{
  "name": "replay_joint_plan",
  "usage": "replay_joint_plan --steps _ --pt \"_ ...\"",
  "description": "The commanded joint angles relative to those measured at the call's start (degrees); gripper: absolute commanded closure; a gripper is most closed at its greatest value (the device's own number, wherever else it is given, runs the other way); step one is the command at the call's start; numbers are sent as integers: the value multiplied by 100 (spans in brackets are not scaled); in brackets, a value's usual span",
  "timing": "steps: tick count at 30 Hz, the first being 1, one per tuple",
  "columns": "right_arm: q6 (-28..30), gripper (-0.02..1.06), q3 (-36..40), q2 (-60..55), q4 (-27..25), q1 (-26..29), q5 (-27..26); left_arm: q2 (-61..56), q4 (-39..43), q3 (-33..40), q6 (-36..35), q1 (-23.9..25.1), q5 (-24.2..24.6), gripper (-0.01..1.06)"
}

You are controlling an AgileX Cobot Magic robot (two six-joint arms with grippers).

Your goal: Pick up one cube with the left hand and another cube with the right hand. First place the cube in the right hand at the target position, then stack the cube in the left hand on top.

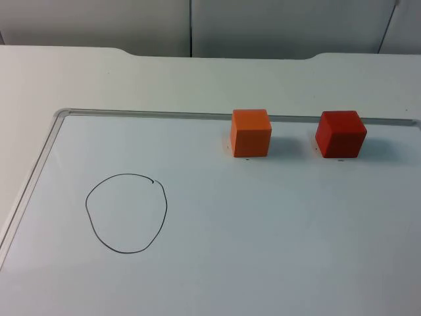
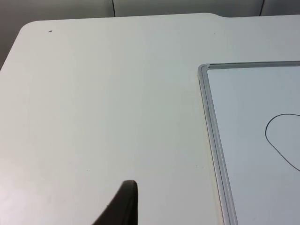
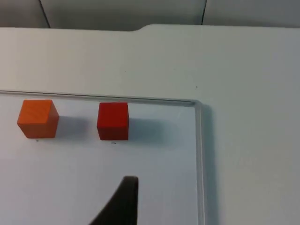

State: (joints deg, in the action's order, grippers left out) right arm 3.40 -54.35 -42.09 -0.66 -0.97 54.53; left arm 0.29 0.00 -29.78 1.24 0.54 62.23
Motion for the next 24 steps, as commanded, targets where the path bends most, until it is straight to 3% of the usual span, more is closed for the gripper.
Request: replay_joint_plan --steps 1,8,15,19,23,24 --pt "110 0 -314 -448 -117 30 7 -29 0 37 -23 8 -45 0" --pt "459 0 -1906 -2583 -634 30 130 -29 0 37 -23 8 -45 0" --pt "348 1 -2920 -4144 -664 -288 389 -29 0 37 -23 8 -45 0" --pt "-38 1 -3157 -4809 -411 -650 342 -29 0 37 -23 8 -45 0" --pt "-934 1 -3194 -5547 271 -1124 72 -29 0 37 -23 8 -45 0" --pt "-934 1 -3194 -5547 271 -1124 72 -29 0 37 -23 8 -45 0"
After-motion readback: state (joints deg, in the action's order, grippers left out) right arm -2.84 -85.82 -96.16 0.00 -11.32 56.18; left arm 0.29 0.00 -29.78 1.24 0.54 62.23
